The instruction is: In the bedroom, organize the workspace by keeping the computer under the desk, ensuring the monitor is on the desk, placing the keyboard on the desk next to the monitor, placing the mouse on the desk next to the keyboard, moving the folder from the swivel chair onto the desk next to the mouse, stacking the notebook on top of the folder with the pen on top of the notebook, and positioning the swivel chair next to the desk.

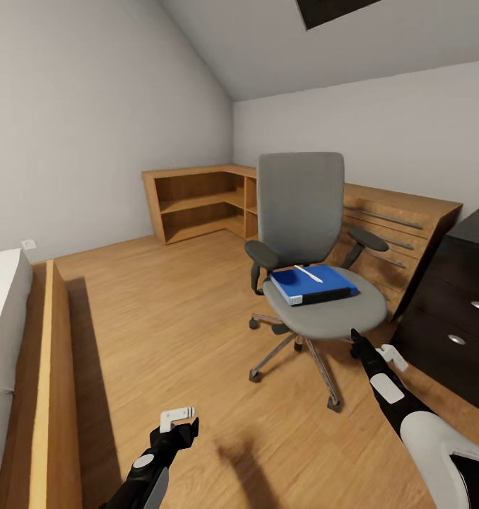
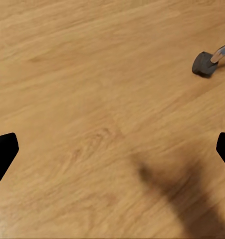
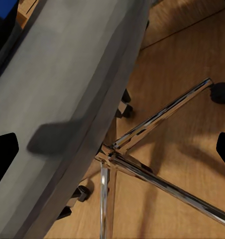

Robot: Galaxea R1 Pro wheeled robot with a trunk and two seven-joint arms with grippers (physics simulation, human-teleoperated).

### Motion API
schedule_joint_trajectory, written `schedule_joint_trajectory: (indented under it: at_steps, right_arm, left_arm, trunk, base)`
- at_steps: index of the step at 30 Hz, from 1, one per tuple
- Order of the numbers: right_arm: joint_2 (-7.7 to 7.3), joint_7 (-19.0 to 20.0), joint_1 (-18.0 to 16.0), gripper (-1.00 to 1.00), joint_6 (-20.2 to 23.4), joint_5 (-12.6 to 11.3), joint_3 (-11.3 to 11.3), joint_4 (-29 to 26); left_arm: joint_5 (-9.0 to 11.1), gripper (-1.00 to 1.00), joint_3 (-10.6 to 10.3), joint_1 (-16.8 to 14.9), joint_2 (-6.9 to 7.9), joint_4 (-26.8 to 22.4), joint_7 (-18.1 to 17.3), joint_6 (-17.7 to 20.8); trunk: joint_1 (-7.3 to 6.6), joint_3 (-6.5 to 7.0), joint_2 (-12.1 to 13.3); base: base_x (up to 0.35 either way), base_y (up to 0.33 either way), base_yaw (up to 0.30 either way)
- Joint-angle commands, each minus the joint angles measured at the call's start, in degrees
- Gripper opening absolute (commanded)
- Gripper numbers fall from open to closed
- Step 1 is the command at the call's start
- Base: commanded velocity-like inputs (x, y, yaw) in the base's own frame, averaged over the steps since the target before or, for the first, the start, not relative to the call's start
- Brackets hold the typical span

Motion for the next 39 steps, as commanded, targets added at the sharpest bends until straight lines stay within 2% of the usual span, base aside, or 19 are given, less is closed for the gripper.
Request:
schedule_joint_trajectory:
  at_steps: [1,25,39]
  right_arm:
    - [0.00,0.43,-0.03,1.00,-0.09,-0.70,0.10,0.20]
    - [0.00,0.43,-0.03,1.00,-0.14,-0.70,0.02,0.01]
    - [-0.07,0.43,-0.03,1.00,-0.12,-0.70,0.04,-0.06]
  left_arm:
    - [0.60,1.00,-0.07,-0.01,-0.01,-0.11,0.22,0.31]
    - [0.51,1.00,-0.07,-0.01,-0.01,0.68,0.22,0.31]
    - [0.51,1.00,-0.07,-0.01,-0.01,0.68,0.57,0.31]
  trunk:
    - [0.01,-0.06,-0.01]
    - [0.01,-0.21,-0.01]
    - [0.01,-0.21,-0.01]
  base:
    - [0.118,0.000,0.000]
    - [0.065,0.000,0.060]
    - [0.159,-0.016,0.000]
